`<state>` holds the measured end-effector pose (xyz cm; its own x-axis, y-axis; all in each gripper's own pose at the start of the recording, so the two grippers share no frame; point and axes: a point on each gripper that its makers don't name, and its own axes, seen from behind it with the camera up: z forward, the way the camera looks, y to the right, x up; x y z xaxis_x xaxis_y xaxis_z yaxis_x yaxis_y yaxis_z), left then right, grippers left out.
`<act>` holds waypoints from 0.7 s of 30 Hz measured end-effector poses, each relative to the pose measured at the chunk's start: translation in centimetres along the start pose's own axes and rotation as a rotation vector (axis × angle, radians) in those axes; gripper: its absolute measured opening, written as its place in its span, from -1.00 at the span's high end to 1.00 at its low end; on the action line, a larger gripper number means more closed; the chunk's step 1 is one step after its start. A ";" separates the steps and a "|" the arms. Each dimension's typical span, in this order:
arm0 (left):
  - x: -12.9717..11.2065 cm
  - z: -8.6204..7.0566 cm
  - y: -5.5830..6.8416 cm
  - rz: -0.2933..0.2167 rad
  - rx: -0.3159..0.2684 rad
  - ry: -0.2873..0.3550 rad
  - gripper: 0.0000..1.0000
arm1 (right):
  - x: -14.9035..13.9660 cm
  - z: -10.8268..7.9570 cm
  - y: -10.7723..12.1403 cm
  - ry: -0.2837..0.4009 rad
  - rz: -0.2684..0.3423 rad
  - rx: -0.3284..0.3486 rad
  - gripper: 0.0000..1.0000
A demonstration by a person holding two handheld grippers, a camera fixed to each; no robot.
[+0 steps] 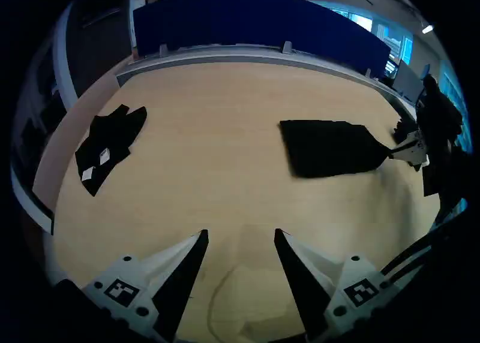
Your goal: Fold towel
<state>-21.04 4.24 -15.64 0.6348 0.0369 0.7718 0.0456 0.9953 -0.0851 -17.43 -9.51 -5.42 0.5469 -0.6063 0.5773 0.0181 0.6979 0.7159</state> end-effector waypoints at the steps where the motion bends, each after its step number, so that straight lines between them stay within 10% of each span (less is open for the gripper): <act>1: 0.0 -0.1 -0.1 -0.002 0.001 0.001 -0.62 | 0.5 -0.1 0.0 0.006 -0.010 -0.001 0.93; 21: 0.3 -1.5 -1.2 -0.036 0.013 0.030 -0.62 | 11.1 -2.5 -1.2 0.117 -0.226 -0.009 0.93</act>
<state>-19.77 2.91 -16.30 0.6558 -0.0017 0.7549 0.0592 0.9970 -0.0492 -9.28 -16.13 -0.86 0.6208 -0.6999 0.3531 0.1585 0.5531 0.8179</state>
